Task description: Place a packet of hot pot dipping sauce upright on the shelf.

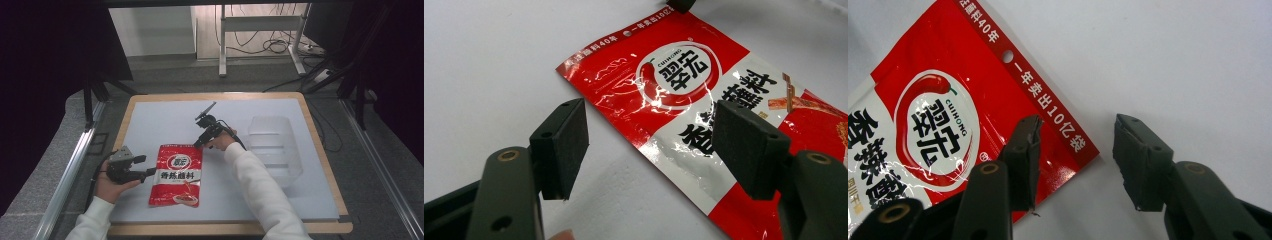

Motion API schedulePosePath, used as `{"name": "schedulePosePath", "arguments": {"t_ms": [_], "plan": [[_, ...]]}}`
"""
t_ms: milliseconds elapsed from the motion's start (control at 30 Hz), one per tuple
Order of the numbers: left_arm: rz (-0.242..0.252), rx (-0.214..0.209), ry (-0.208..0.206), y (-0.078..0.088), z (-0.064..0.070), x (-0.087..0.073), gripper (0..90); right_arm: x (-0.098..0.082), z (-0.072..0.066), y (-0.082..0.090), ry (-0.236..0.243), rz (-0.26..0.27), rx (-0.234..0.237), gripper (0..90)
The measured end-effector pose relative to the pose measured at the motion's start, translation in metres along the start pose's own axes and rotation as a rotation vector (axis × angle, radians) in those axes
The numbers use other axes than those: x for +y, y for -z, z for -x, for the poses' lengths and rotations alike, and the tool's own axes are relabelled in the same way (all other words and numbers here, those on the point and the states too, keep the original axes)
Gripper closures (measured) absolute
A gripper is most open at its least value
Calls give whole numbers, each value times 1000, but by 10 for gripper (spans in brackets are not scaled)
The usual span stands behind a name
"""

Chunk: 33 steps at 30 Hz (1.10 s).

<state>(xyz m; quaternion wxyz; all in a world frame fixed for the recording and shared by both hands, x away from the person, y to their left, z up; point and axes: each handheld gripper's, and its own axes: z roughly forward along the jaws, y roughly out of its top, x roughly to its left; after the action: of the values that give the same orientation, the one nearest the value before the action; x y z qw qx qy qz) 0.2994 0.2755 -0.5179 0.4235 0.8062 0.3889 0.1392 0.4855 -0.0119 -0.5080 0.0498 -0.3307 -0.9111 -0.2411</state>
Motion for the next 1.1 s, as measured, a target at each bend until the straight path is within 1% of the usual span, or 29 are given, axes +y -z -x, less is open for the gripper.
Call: {"name": "schedulePosePath", "arguments": {"t_ms": [33,67,100,133,167,233,267,300,333,367,400,467,500,533,567,600,633,667,933,967,1000,1067,1100], "plan": [[0,0,0,0,0,0,307,0,1,-2,4,-1,10,563],[1,0,0,0,0,0,307,0,1,-2,4,-1,10,563],[1,1,-1,0,0,0,308,0,1,-2,12,-4,17,589],[1,1,0,0,0,0,308,0,0,-2,4,-10,31,598],[1,1,0,0,0,0,308,-1,-1,-2,9,-14,40,609],[1,1,-1,1,-1,0,308,-1,-1,-2,17,-16,43,623],[4,2,2,1,-1,0,308,-1,-2,-3,20,-16,53,628],[7,4,5,2,-2,0,307,-2,-3,-2,25,-17,56,648],[7,4,5,2,-2,0,308,-2,-3,-2,25,-17,56,648],[9,4,6,3,-2,0,307,-2,-3,0,26,-10,60,690],[9,4,6,3,-2,0,307,-2,-3,0,26,-10,60,690],[8,4,6,3,-2,0,307,-2,-3,1,33,-9,57,730],[7,5,5,2,-1,0,308,-2,-4,2,46,-15,48,775],[7,4,5,2,-1,0,308,-2,-4,2,46,-15,48,775],[7,4,5,2,-1,0,307,-3,-4,1,51,-11,40,824],[6,5,5,2,-1,0,307,-3,-4,1,51,-11,40,824],[6,5,5,3,-2,0,307,-3,-4,1,54,-9,52,870],[10,6,7,3,-2,0,307,-4,-5,2,61,-3,52,881],[15,10,17,6,-5,0,307,-7,-13,15,103,44,48,888],[15,10,18,5,-5,0,307,-7,-15,18,107,54,57,889],[14,11,18,5,-5,0,307,-8,-18,22,125,66,68,888],[12,14,18,5,-6,0,307,-9,-20,25,132,73,68,889],[11,17,21,4,-8,1,307,-10,-24,30,142,85,80,889]]}}
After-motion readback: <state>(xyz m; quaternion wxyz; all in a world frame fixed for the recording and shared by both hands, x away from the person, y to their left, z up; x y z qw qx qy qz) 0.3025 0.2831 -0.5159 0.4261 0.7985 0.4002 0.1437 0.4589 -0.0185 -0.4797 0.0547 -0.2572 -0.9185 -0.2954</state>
